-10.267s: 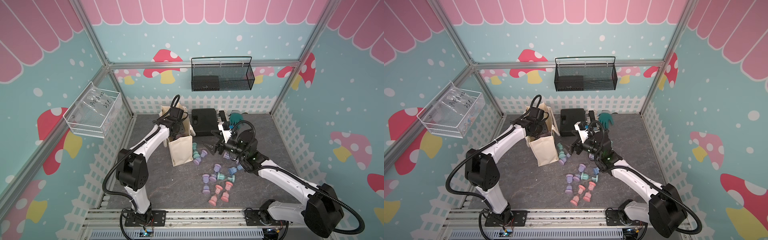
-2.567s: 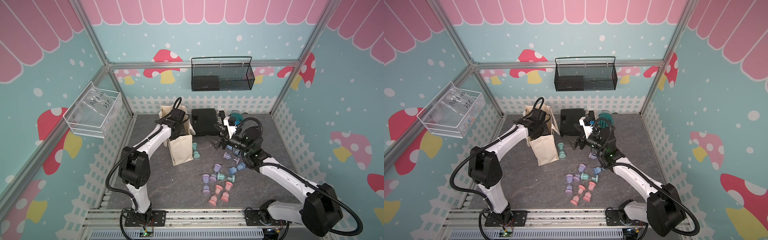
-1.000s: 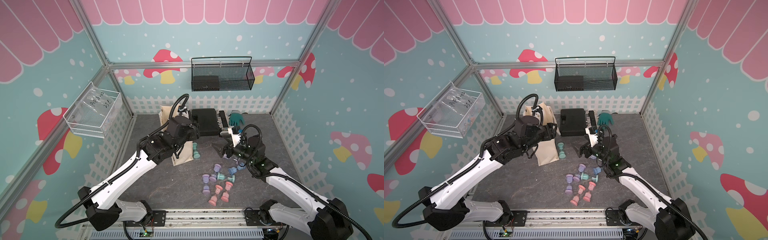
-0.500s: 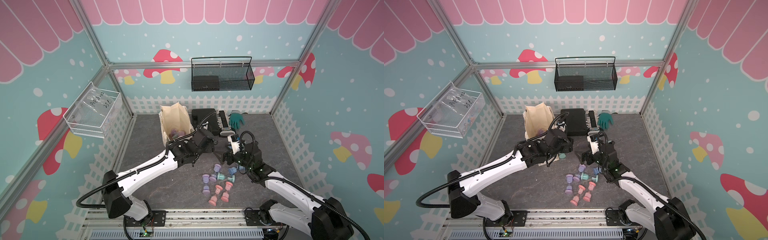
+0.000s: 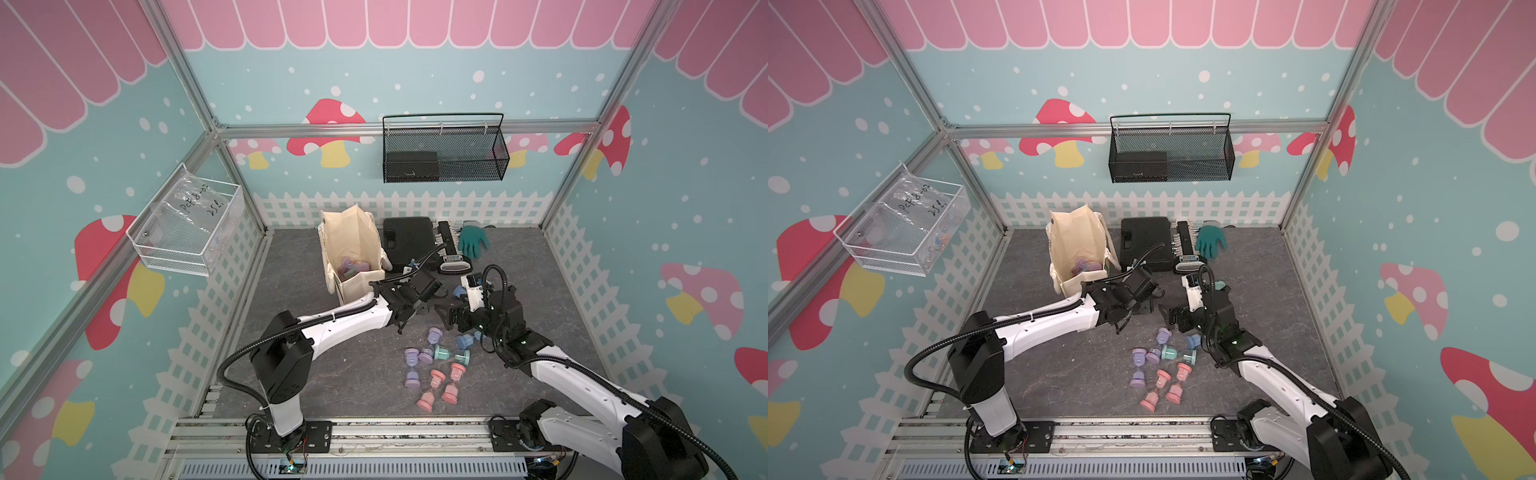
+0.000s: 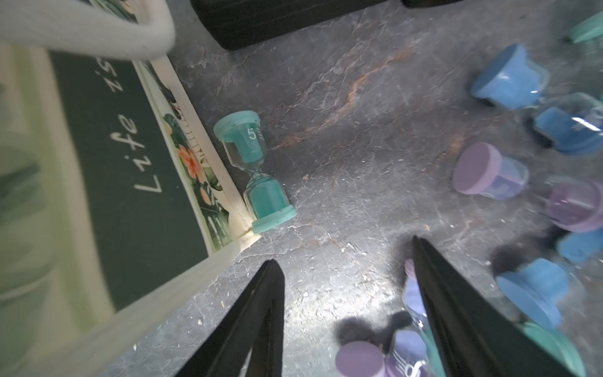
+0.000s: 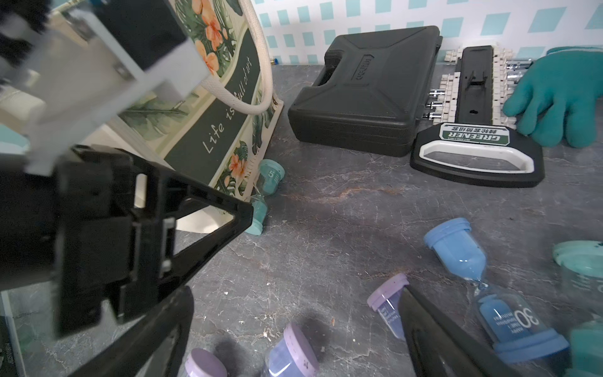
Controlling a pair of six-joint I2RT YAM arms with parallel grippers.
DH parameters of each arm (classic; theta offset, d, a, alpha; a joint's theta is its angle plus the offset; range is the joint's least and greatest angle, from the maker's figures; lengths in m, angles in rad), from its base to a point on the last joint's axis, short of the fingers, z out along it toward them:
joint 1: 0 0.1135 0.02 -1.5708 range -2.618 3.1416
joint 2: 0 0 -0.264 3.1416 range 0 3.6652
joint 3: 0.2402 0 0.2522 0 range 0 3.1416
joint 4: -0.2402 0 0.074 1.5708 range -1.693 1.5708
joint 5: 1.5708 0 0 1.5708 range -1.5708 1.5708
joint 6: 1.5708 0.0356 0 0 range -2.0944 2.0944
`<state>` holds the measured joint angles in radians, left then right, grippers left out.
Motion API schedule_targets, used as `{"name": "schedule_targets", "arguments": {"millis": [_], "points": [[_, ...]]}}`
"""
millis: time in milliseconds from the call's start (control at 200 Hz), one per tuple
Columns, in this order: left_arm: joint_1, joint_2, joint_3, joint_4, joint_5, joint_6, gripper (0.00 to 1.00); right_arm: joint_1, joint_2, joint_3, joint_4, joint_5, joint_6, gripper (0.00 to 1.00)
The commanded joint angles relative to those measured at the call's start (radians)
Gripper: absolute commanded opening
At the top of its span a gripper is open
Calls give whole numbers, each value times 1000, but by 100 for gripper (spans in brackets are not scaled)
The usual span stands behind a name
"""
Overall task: Put the hourglass into the canvas bag
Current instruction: Pick up the hourglass from the center of the board.
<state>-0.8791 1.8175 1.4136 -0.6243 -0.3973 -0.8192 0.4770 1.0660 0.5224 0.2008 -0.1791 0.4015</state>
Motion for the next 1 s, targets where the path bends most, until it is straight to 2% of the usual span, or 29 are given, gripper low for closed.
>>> {"name": "schedule_targets", "arguments": {"millis": [0, 440, 996], "points": [[14, 40, 4, -8, -24, -52, 66, -8, -13, -19, -2, 8, -1, 100], [55, 160, 20, -4, -60, -100, 68, -31, -21, -25, 2, -15, 2, 100], [83, 202, -23, 28, -92, -164, 71, -44, -8, -33, 23, -35, 11, 100]]}}
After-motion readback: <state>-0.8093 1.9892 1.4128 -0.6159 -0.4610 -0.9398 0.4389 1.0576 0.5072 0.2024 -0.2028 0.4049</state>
